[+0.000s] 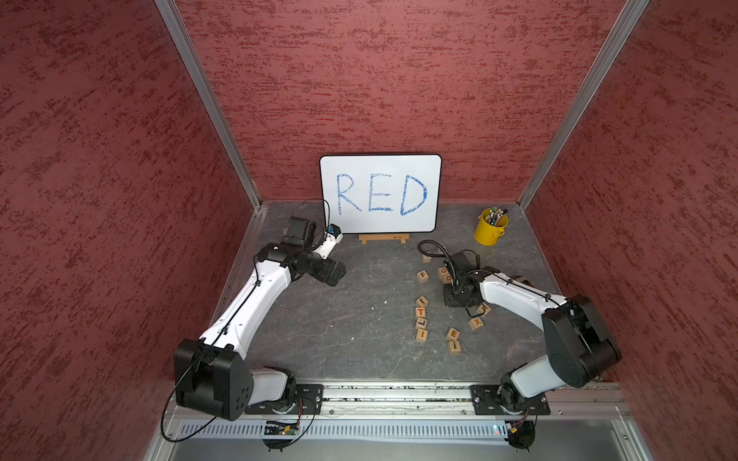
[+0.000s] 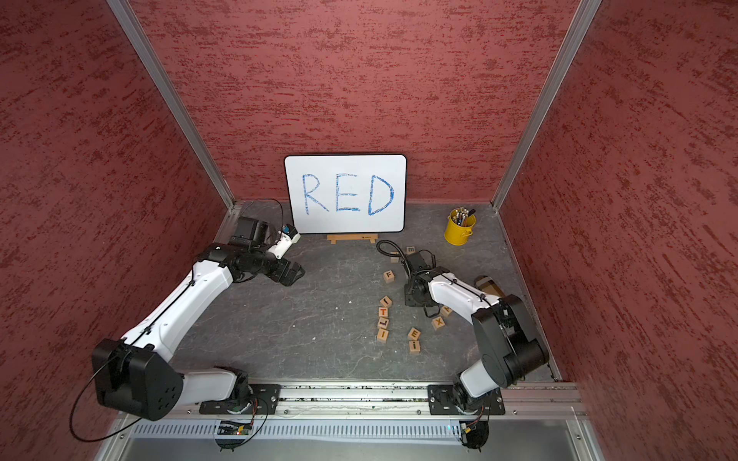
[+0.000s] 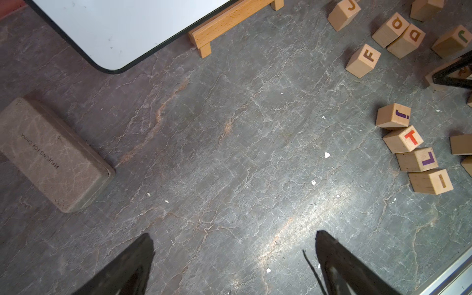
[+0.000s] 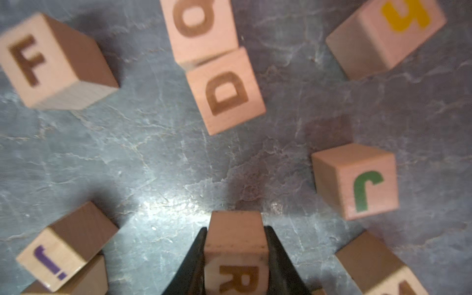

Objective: Assemble the uppercase word "red" with letter blocks
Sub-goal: Pick up the letter block from the center of the board.

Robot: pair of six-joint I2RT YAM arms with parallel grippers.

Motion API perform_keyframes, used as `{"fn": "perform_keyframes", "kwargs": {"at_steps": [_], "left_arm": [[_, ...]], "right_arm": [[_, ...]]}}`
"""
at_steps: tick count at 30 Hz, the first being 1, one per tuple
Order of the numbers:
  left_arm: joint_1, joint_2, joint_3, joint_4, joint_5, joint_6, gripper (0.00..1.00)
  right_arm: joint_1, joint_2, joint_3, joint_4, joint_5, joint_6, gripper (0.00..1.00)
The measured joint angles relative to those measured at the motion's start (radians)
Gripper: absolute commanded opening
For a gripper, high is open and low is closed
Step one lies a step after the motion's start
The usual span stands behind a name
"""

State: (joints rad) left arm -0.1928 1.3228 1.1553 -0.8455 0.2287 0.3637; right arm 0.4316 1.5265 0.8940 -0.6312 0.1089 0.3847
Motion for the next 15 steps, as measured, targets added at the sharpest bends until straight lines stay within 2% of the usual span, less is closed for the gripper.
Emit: {"fn": "perform_keyframes", "kwargs": {"at_steps": [8, 15], "left_arm": [[0.134, 0.006, 0.008, -0.015, 0.078, -0.032, 1.0], [0.251, 0.008, 0.025, -0.053, 0.147, -0.021, 0.99]], "right_arm": [[0.058, 0.013, 0.197, -0.081, 0.008, -0.041, 0.13], [0.195, 0.208, 0.468, -0.124, 0.011, -0.099, 0.14]]}}
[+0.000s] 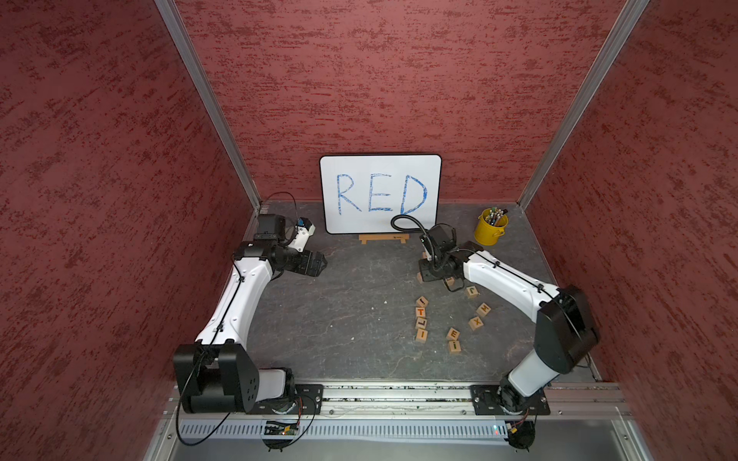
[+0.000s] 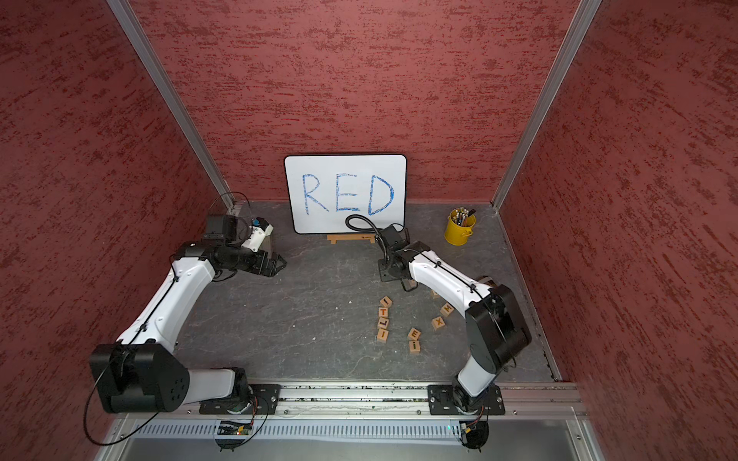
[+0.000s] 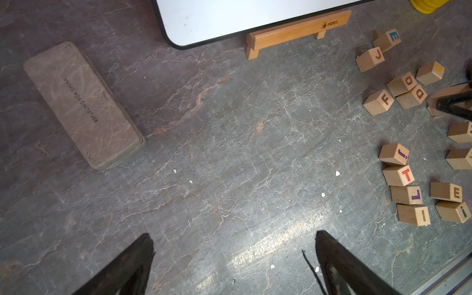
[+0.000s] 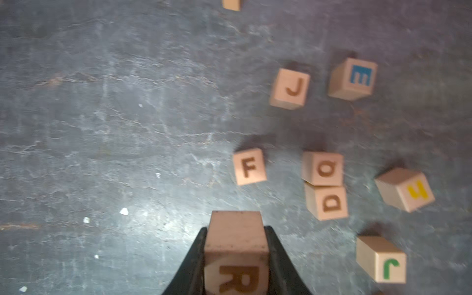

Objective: Assemble the uppercase word "red" with letter blocks
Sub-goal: Pick up the letter block from the center of the board, then place the letter block at the center of the board.

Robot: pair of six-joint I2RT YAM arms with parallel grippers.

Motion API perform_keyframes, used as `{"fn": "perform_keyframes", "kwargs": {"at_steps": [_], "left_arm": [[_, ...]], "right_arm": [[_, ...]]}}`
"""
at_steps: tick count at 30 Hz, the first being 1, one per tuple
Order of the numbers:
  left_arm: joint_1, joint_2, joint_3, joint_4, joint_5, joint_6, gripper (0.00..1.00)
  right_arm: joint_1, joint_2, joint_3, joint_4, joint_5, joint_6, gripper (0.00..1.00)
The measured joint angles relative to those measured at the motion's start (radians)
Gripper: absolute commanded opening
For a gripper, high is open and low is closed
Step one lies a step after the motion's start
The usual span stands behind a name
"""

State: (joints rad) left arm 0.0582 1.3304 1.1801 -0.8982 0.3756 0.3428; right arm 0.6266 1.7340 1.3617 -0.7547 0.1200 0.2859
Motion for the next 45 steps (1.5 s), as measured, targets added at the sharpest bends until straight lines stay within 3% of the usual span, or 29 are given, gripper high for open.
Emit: {"fn": "perform_keyframes", "kwargs": {"at_steps": [8, 19, 28, 36, 45], "left_arm": [[0.167, -0.066, 0.005, -0.103, 0.139, 0.088, 0.99], [0.249, -0.127, 0.006, -0.199, 0.226, 0.189, 1.0], [0.301, -0.128, 0.006, -0.232, 0.277, 0.216, 1.0], [0.302, -0.128, 0.017, -0.245, 0.295, 0.224, 1.0], [0.298, -0.12, 0.024, -0.247, 0.303, 0.224, 0.99]], "right_arm": [[0.13, 0.282, 0.297, -0.032, -0.029, -0.074, 0.15], [0.224, 0.531, 0.546, -0.098, -0.052, -0.13, 0.18], [0.233, 0.589, 0.592, -0.108, -0.057, -0.138, 0.24], [0.236, 0.591, 0.592, -0.107, -0.056, -0.138, 0.32], [0.236, 0.592, 0.592, -0.102, -0.056, -0.149, 0.35]]}}
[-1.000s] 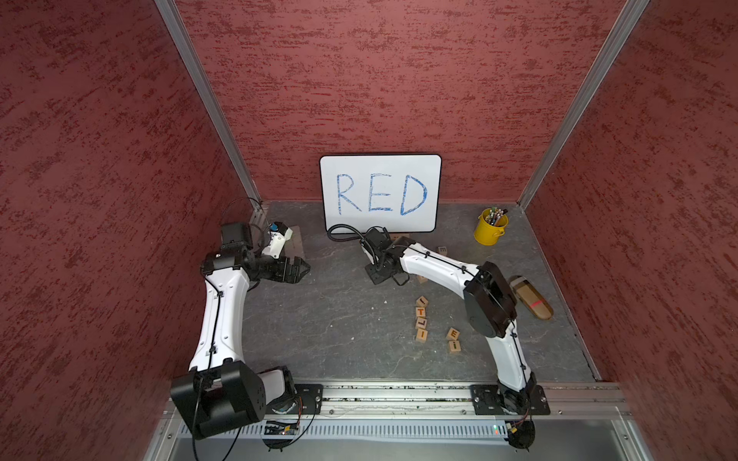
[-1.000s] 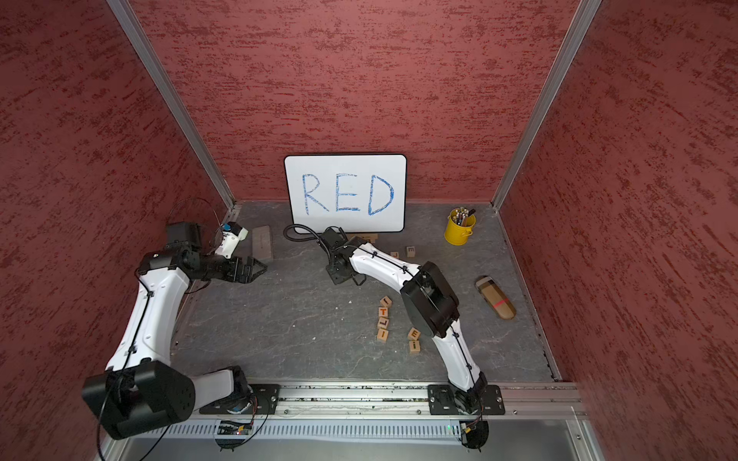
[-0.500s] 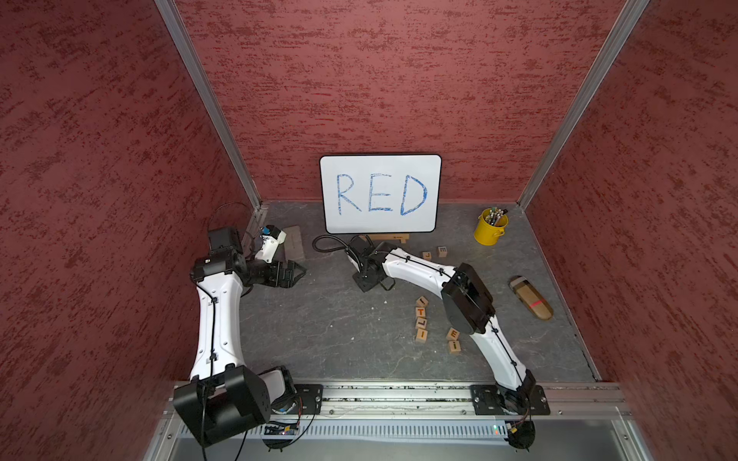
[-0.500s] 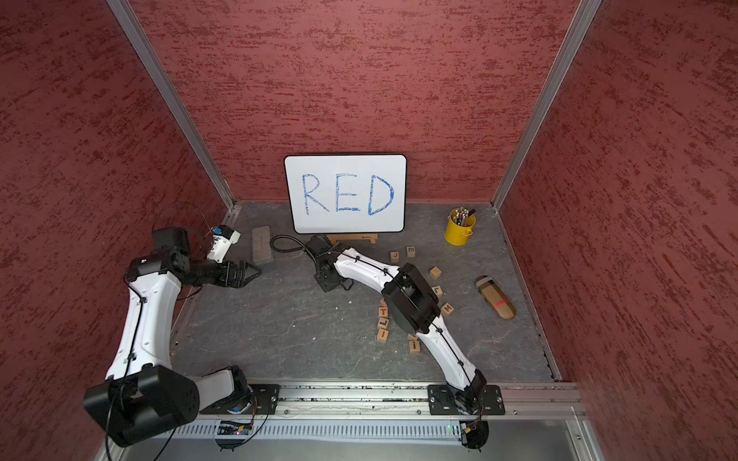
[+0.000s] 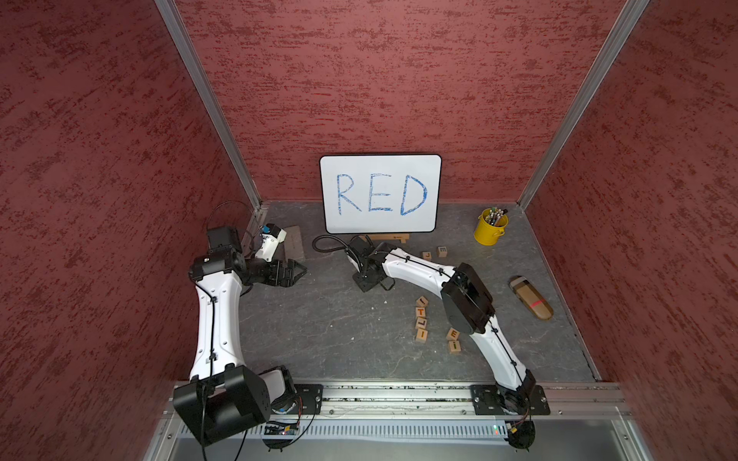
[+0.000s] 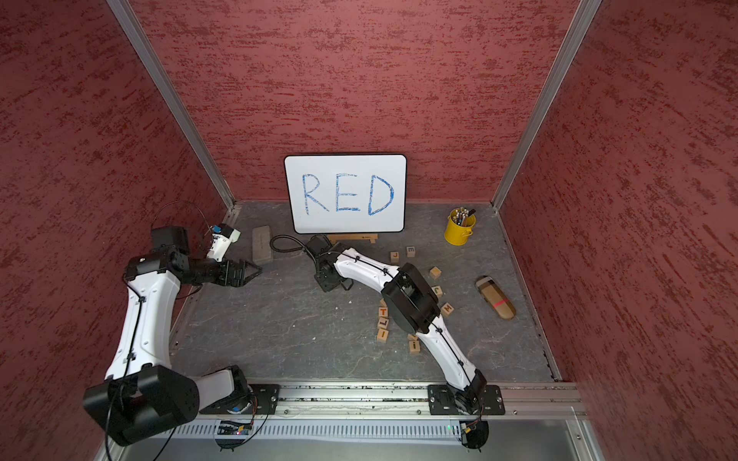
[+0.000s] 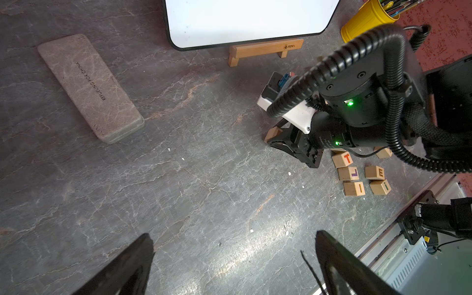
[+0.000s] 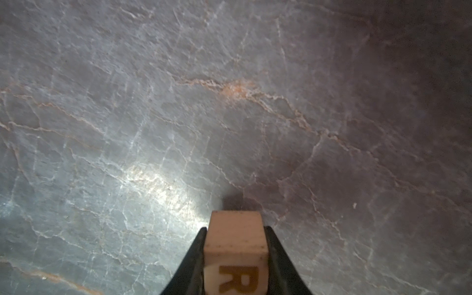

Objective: Assemble the uppercase word "red" with letter blocks
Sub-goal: Place the letter block at the center of the board.

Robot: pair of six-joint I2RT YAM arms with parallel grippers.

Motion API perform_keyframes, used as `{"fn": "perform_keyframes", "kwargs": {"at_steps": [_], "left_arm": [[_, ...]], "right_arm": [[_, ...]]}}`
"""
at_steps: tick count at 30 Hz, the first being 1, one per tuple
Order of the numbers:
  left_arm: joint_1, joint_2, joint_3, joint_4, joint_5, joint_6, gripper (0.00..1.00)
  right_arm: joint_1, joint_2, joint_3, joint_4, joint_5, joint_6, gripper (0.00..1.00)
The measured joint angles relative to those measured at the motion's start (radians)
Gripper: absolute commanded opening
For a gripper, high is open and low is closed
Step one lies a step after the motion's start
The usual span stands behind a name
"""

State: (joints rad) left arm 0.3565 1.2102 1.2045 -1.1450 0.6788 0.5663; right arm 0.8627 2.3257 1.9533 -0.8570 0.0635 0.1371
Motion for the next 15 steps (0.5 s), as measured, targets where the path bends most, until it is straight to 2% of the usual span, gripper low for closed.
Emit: {"fn": "perform_keyframes", "kwargs": {"at_steps": [8, 15], "left_arm": [[-0.016, 0.001, 0.0, 0.0, 0.0, 0.0, 1.0], [-0.033, 0.001, 0.0, 0.0, 0.0, -0.005, 1.0]], "right_arm": [[0.0, 0.018, 0.0, 0.01, 0.0, -0.004, 0.45], [0.0, 0.019, -0.001, 0.039, 0.008, -0.005, 0.47]]}}
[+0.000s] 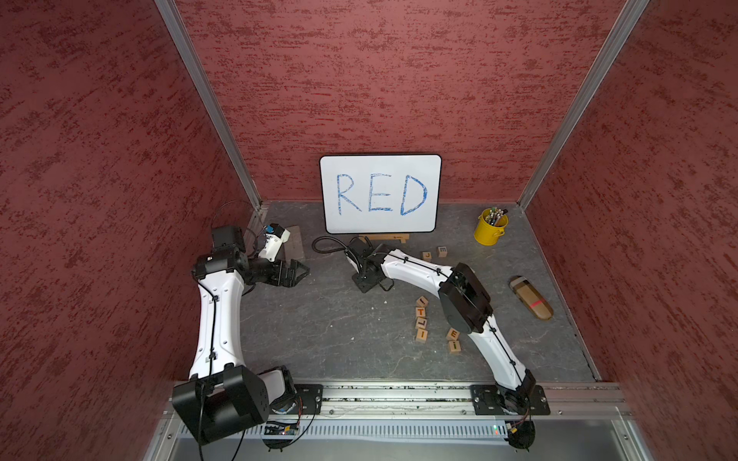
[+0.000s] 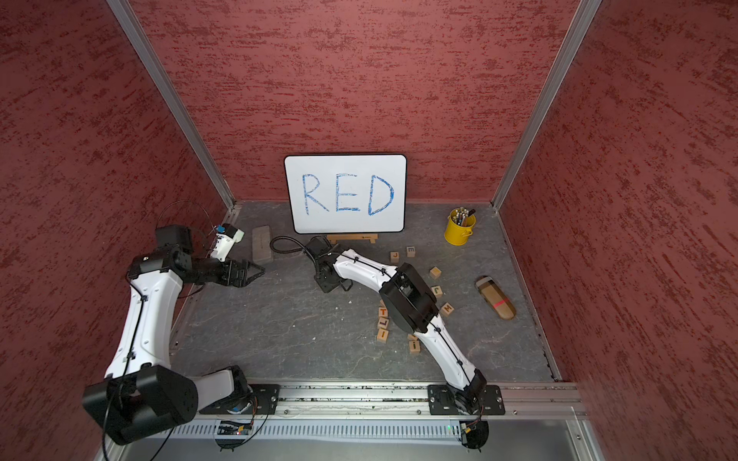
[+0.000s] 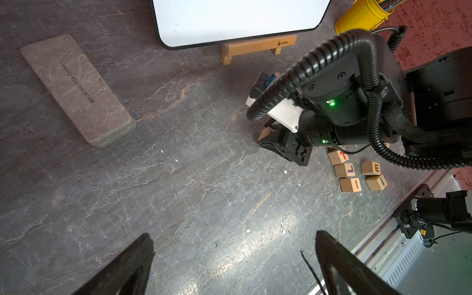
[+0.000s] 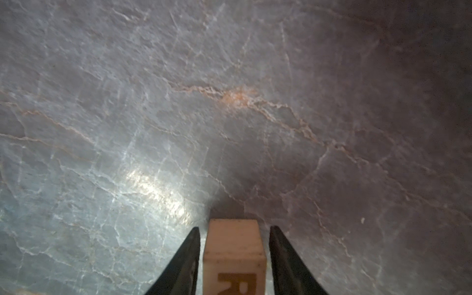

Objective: Assemble the uppercase word "red" with letter blocks
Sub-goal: Place the letter block at the center of the board, then pick up the letter block from the center of the board.

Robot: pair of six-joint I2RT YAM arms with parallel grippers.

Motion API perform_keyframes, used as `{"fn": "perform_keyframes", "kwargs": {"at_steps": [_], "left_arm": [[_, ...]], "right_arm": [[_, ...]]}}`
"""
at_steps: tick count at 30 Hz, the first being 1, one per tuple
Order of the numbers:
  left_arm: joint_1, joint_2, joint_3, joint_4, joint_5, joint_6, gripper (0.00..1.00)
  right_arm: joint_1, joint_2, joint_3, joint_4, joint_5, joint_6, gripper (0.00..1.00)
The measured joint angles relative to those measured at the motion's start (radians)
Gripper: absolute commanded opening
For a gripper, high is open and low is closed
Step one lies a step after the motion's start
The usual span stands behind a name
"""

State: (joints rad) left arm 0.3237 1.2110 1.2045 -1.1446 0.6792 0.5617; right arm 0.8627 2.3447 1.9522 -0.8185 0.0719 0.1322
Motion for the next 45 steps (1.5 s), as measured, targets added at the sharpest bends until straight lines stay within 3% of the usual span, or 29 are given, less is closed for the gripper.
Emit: {"fn": "perform_keyframes", "kwargs": {"at_steps": [6, 10, 15, 23, 29, 38, 45], "left_arm": [[-0.033, 0.026, 0.031, -0.003, -0.003, -0.012, 1.0], [-0.092, 0.047, 0.055, 0.007, -0.048, -0.023, 0.99], [-0.256, 0.086, 0.064, 0.031, -0.14, -0.034, 1.0], [-0.538, 0.276, 0.09, 0.13, -0.252, -0.068, 0.99], [-0.678, 0.483, 0.135, 0.234, -0.338, -0.115, 0.93], [-0.771, 0.702, 0.197, 0.323, -0.42, -0.155, 0.84], [-0.811, 0.735, 0.19, 0.373, -0.483, -0.138, 0.79]], "right_arm": [[-0.003, -0.043, -0.013, 0.029, 0.012, 0.0, 0.47], [-0.014, -0.149, -0.089, 0.058, 0.041, 0.002, 0.44], [-0.089, -0.326, -0.26, 0.11, 0.059, 0.04, 0.42], [-0.31, -0.692, -0.608, 0.202, 0.07, 0.135, 0.4], [-0.322, -0.891, -0.726, 0.23, 0.084, 0.176, 0.39], [-0.326, -0.955, -0.808, 0.247, 0.087, 0.206, 0.39], [-0.33, -0.952, -0.808, 0.258, 0.087, 0.203, 0.39]]}}
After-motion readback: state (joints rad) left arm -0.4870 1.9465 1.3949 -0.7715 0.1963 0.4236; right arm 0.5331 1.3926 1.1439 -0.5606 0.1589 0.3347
